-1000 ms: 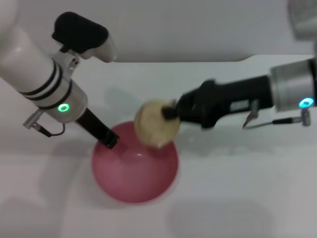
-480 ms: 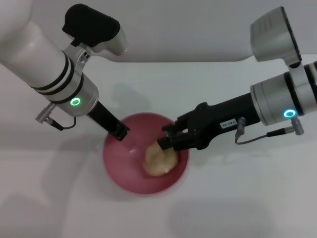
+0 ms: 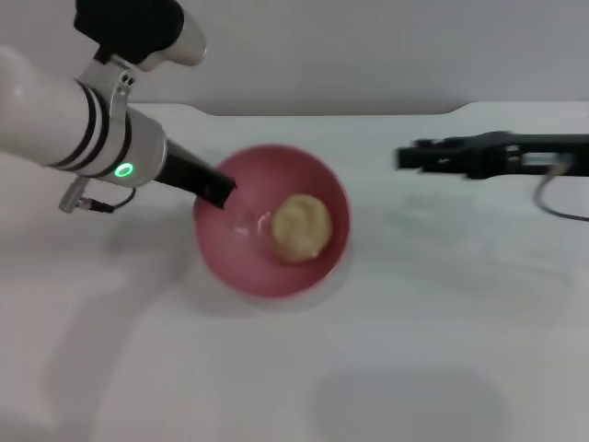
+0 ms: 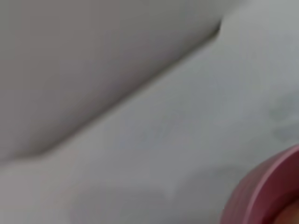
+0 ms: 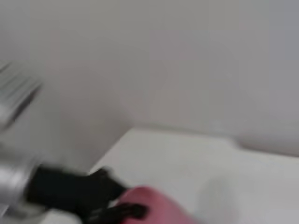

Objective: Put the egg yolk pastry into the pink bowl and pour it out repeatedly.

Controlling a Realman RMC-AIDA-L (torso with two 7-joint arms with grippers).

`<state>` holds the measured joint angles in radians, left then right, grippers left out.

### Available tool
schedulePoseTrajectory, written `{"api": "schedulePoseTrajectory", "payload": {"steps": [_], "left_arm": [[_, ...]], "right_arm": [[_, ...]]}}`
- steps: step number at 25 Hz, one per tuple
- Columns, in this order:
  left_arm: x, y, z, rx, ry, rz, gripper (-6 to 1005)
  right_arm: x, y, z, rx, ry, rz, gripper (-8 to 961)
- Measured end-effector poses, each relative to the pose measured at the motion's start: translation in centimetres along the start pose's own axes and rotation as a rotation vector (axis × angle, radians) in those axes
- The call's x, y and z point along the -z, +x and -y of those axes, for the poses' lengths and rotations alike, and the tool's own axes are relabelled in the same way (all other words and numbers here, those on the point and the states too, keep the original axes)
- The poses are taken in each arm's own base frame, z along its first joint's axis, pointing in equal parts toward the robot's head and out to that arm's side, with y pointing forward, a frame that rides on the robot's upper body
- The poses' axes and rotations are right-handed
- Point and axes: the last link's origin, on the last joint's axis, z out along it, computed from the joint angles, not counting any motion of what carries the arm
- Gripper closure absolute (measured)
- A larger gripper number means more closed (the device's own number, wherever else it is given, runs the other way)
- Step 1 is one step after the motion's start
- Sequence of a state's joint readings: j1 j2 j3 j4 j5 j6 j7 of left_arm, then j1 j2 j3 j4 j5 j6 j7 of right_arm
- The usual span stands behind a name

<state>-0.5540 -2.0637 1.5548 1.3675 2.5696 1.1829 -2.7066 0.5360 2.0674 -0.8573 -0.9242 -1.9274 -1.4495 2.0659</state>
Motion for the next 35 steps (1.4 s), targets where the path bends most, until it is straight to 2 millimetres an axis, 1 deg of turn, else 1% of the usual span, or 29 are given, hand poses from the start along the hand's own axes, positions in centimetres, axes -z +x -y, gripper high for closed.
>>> {"api": "schedulePoseTrajectory", "payload": {"steps": [3,4,7,8,9,10,11,13,15,16,17,20,23,26,27,30,35], "left_arm": [[0.7,-0.2,-0.9,-0.08,0.059,-0.14,999],[1.0,-0.3,-1.4,-0.124,0.09,-0.206,999],[1.1,-0.6,-2.7,-0.237,0.163,-0.335,999],[1.0,-0.8,-3.4,-0.304,0.206,-0.391,999],[0.9,-0.8,-3.7,-0.334,0.224,-0.411,999],[0.1,-1.6,-5.3,-0.481,0.306,-0.489,999],[0.1,-1.6,-5.3,-0.481,0.306,-0.489,999],[-0.4,-1.8,-6.3,-0.582,0.36,-0.553,999],[-1.3,-2.2,-7.8,-0.684,0.387,-0.624,999],[-2.2,-2.4,-8.7,-0.759,0.4,-0.676,999],[-2.2,-2.4,-8.7,-0.759,0.4,-0.676,999],[-3.4,-2.6,-10.1,-0.893,0.416,-0.743,999],[-4.8,-3.0,-11.8,-1.103,0.435,-0.799,999],[-5.4,-3.7,-12.6,-1.268,0.489,-0.848,999],[-5.3,-3.7,-12.7,-1.294,0.528,-0.881,999],[-4.9,-3.3,-12.2,-1.278,0.591,-0.897,999],[-4.7,-3.4,-11.8,-1.25,0.622,-0.895,1000]], "right_arm": [[3.1,1.3,1.7,-0.097,0.057,0.092,454],[3.9,1.8,2.1,-0.121,0.071,0.115,454],[6.3,3.5,3.1,-0.194,0.116,0.177,454],[6.9,4.0,3.3,-0.211,0.127,0.191,454],[7.6,4.4,3.5,-0.229,0.138,0.208,454],[8.6,5.1,3.7,-0.255,0.156,0.228,454],[8.6,5.1,3.7,-0.255,0.156,0.228,453],[9.1,5.8,3.8,-0.279,0.162,0.235,453],[9.4,6.4,3.7,-0.299,0.154,0.236,453],[9.4,6.5,3.7,-0.302,0.153,0.236,453],[9.4,6.5,3.7,-0.302,0.153,0.236,453],[9.4,6.7,3.7,-0.306,0.153,0.233,453],[9.4,6.9,3.7,-0.309,0.154,0.224,453],[9.3,6.9,3.7,-0.31,0.153,0.224,454],[9.3,7.0,3.7,-0.312,0.152,0.224,454],[9.3,7.0,3.7,-0.313,0.152,0.224,454],[9.1,6.9,3.8,-0.314,0.151,0.226,453]]}}
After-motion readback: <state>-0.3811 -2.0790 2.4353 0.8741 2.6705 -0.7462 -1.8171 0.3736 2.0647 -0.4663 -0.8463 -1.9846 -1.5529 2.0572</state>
